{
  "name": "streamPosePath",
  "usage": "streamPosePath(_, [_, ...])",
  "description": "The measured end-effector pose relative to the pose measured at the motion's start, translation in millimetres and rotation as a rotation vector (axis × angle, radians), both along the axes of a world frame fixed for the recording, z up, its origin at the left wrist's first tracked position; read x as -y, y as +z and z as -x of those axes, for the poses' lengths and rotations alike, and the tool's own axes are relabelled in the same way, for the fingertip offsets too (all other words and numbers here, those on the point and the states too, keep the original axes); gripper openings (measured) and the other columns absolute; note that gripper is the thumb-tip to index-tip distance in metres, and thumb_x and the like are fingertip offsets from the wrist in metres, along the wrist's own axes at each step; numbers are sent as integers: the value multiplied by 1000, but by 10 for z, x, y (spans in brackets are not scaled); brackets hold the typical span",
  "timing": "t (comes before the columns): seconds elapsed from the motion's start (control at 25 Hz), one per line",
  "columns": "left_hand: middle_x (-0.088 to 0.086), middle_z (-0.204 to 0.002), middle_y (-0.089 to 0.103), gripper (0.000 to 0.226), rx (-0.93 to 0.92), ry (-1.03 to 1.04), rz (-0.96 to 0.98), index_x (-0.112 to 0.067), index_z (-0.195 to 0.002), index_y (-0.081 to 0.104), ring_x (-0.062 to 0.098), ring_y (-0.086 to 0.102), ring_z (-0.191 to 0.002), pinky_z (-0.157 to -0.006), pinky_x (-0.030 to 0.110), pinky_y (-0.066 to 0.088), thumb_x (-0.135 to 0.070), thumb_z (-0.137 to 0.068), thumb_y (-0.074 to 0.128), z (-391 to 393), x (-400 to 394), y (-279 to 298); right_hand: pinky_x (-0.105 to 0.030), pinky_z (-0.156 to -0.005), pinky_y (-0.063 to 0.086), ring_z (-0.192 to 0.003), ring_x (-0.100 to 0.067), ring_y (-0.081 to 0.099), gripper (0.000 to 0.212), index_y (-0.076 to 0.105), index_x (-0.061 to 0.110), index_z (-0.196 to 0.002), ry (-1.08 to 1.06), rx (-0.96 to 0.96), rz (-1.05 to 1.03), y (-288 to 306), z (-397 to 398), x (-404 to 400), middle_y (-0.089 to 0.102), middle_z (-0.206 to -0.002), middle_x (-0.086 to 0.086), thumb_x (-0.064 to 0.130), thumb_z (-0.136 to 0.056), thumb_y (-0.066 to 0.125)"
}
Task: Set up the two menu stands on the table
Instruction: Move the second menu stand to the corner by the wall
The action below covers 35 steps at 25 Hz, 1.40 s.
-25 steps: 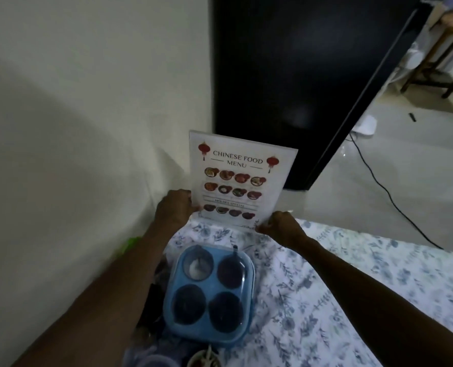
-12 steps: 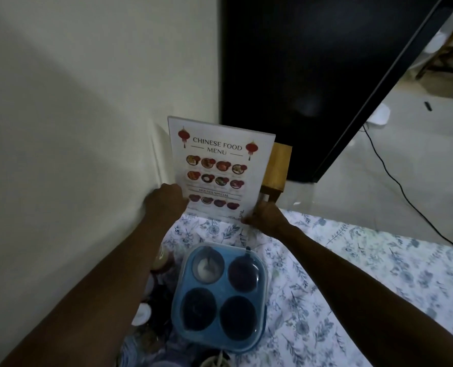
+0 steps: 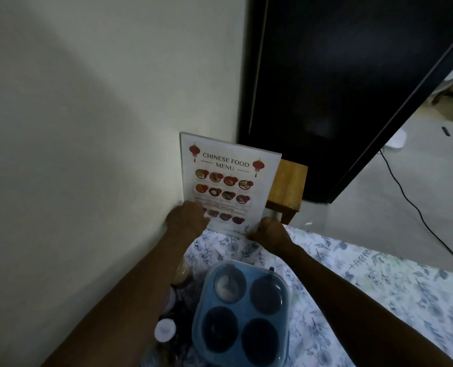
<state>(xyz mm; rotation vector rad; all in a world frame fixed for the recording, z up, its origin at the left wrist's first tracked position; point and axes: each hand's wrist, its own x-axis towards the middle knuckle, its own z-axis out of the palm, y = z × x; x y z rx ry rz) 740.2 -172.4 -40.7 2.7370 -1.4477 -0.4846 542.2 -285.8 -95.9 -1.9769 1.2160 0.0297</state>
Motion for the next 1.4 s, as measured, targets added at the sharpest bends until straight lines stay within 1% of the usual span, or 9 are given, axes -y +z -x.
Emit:
streamPosePath(0.16, [14, -114, 69, 50, -57, 26, 50, -8, -113, 66, 32, 66, -105, -90, 41, 52, -51, -91, 56, -30, 16, -3, -41, -90, 58, -105, -27, 68, 44, 64, 9, -115, -5, 6, 13, -27, -34, -14, 70, -116, -12, 28, -79, 78])
streamPosePath(0.28, [15, -113, 68, 51, -33, 11, 41, -6, -113, 65, 32, 65, -105, -89, 41, 51, -52, -93, 53, -19, 8, -5, -41, -88, 58, -103, -28, 68, 44, 63, 6, -114, -15, -12, 32, -25, -44, -22, 70, -114, -14, 27, -79, 78])
streamPosePath(0.6, [16, -113, 68, 47, 29, -1, 37, -6, -110, 65, 34, 66, -104, -88, 44, 52, -45, -100, 41, -33, 41, -7, -40, -91, 58, -105, -29, 68, 45, 62, 6, -115, -45, -19, 28, -76, -70, -40, 70, -116, -14, 28, -79, 78])
streamPosePath(0.84, [17, -112, 68, 47, 52, -16, 36, -5, -110, 65, 33, 66, -103, -87, 42, 52, -43, -101, 39, -25, 23, 14, -39, -91, 57, -106, -29, 67, 47, 62, 6, -116, -41, -38, 57, -99, -79, -41, 69, -117, -15, 30, -79, 78])
streamPosePath(1.0, [18, -113, 68, 39, 77, -103, 1, -3, -112, 65, 34, 65, -105, -89, 45, 53, -33, -103, 41, -7, -14, 139, -39, -93, 56, -109, -29, 66, 50, 60, 5, -118, -16, -29, 72, -100, -67, -39, 68, -120, -16, 30, -79, 78])
streamPosePath(1.12, [20, -113, 67, 42, 53, -48, 12, -1, -111, 64, 35, 64, -106, -89, 44, 51, -36, -103, 40, 28, -54, 263, -39, -94, 56, -110, -28, 66, 46, 62, 8, -119, 32, 7, 83, -36, 4, -61, 69, -121, -13, 28, -80, 77])
streamPosePath(1.24, [19, -113, 67, 46, 52, 36, 23, -4, -112, 64, 35, 65, -105, -88, 44, 52, -43, -100, 42, 89, -108, 399, -33, -85, 59, -100, -21, 69, 37, 66, 13, -114, 73, 52, 106, 48, 129, -84, 73, -114, -8, 26, -81, 76])
streamPosePath(1.32, [17, -109, 68, 46, 57, 48, 38, -5, -109, 64, 33, 67, -101, -83, 41, 52, -45, -100, 43, 168, -140, 497, -19, -69, 53, -87, -13, 68, 36, 67, 15, -109, 61, 70, 122, 108, 252, -86, 74, -105, -4, 29, -78, 79])
streamPosePath(1.4, [14, -103, 69, 44, 83, 37, 70, -6, -105, 66, 31, 69, -95, -76, 37, 50, -45, -99, 44, 285, -197, 599, -16, -65, 48, -83, -10, 66, 37, 66, 17, -107, 38, 74, 126, 215, 390, -98, 72, -99, 0, 32, -76, 81])
